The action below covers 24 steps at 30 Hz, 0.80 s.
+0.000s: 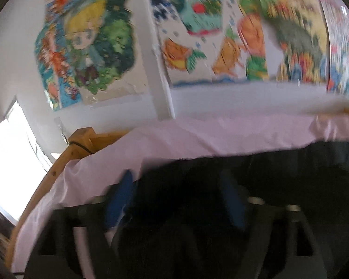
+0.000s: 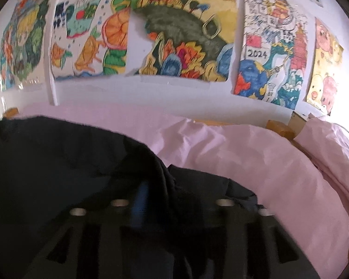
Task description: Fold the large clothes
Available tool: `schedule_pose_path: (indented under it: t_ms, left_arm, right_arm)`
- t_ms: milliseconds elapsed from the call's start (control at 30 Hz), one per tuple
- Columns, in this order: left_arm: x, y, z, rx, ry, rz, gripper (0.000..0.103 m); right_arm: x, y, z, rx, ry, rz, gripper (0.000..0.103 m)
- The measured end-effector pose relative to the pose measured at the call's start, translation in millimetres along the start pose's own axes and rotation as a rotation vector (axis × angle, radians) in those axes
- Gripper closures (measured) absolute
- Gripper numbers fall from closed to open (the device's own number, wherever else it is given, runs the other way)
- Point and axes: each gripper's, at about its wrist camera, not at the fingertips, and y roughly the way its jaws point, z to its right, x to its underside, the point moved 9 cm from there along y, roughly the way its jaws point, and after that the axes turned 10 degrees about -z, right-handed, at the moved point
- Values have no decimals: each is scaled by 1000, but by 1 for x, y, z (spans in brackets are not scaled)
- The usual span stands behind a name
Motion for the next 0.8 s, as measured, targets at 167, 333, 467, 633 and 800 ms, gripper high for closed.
schedule_pose_path:
  t_ms: [167,333,467,633,800]
  left_arm:
    - [0,-38,-1,79,-12,71,23]
    - [17,-72,23,176,60,117,13]
    - [34,-73,55,160,185,105,12]
    - [30,-40,67,34,243,91,12]
    - [23,5,50,30,128,-11,1]
  right_arm:
    - [-4,-27,-1,-16,-21,53,25]
    - [4,-55,-11,-75,-82,88,16]
    - [19,-75,-28,-138,-190,116,16]
    - [28,-59,-47,-174,-254,69,16]
    - [15,-26,-37,-193,-149,24,16]
